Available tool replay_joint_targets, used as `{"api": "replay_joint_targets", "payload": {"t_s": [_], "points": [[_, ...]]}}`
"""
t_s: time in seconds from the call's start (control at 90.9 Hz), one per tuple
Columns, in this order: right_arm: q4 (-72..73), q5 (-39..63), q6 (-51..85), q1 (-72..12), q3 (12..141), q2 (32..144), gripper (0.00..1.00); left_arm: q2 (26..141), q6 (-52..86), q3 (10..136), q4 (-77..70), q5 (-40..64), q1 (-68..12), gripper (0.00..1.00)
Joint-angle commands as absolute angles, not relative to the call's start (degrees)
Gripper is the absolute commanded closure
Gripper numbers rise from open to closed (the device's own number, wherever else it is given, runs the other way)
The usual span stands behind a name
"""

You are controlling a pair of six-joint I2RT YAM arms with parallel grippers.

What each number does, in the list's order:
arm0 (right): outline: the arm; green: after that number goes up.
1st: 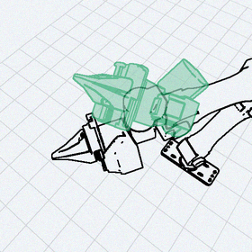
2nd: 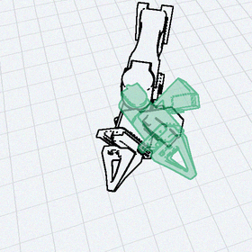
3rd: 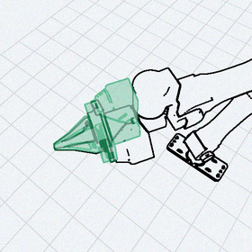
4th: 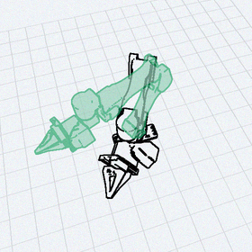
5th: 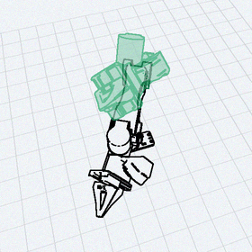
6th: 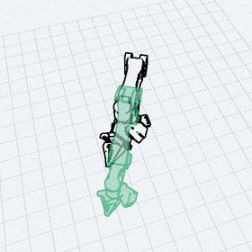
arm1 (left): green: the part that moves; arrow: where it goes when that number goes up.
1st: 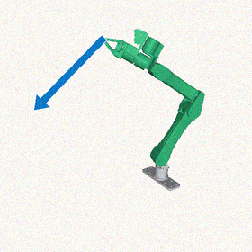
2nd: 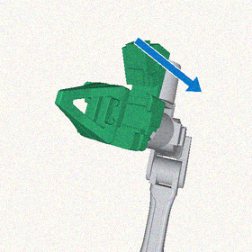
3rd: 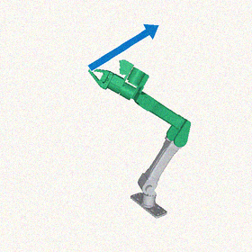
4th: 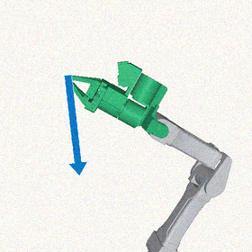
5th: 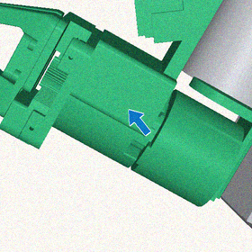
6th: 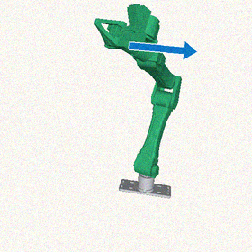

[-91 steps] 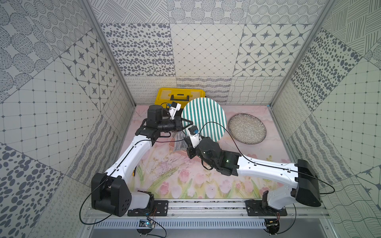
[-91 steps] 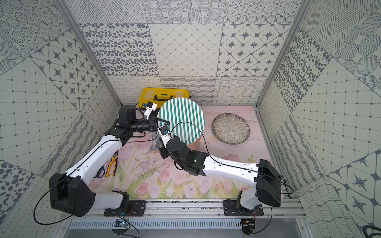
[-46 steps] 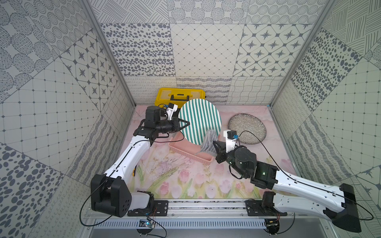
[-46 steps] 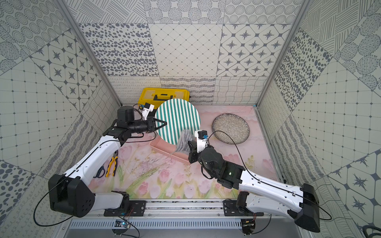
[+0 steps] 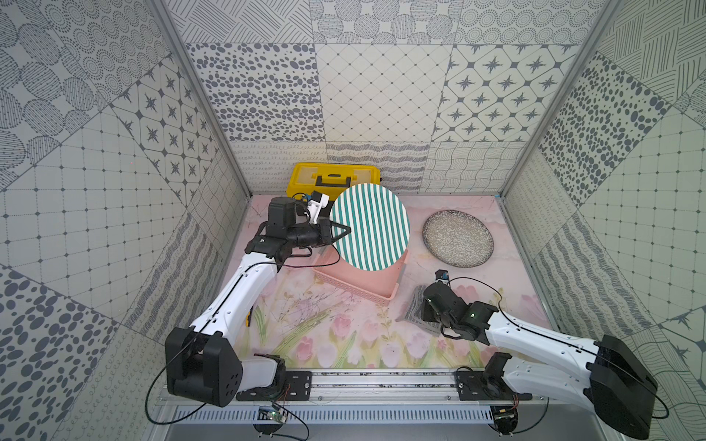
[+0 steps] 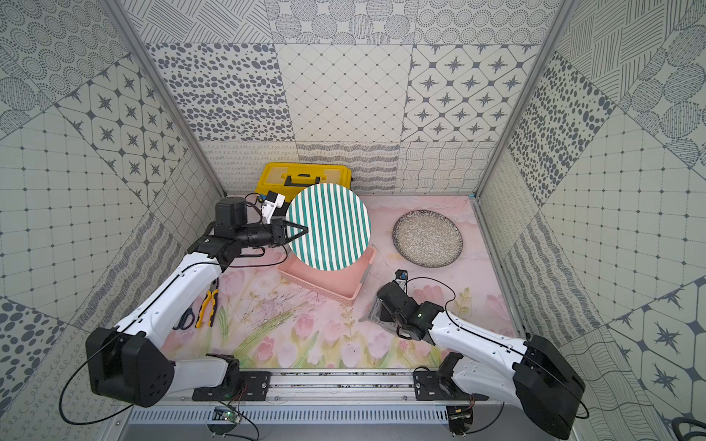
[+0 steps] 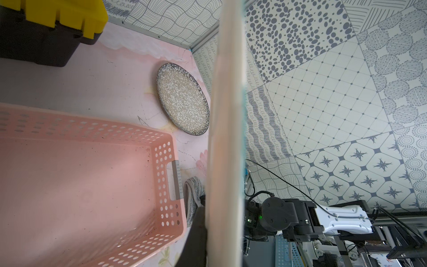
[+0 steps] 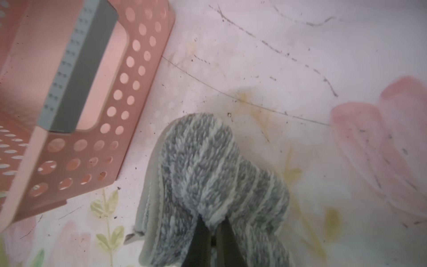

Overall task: Wipe the wet plate dry
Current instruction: Place the towel at the center of the board.

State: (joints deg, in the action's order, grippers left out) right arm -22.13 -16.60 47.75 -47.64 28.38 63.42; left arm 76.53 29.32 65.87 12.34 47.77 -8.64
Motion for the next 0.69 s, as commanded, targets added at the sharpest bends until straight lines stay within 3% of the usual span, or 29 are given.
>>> {"api": "replay_joint_targets", "payload": {"t_s": [0.0,0.066,0.154,0.363,0.682], "points": [[-20.38,-12.97,46.71,-46.23,29.72,63.33,0.65,75.68,26.01,66.61,9.81,50.12,-8.45,1.00],[-21.70,-11.13,44.94,-43.96,30.62,61.46,0.41,75.62,25.36,66.98,10.32,50.25,-8.49,1.00],[-24.84,-7.50,41.93,-40.16,33.72,57.62,0.29,75.49,23.89,67.63,11.73,50.40,-8.45,1.00],[-30.15,10.91,33.13,-29.83,42.26,53.22,0.26,74.62,17.11,68.29,16.39,53.49,-8.48,1.00],[-20.14,35.21,34.56,-21.58,47.68,57.14,0.32,74.45,14.69,66.90,19.04,66.20,-9.49,1.00]]}}
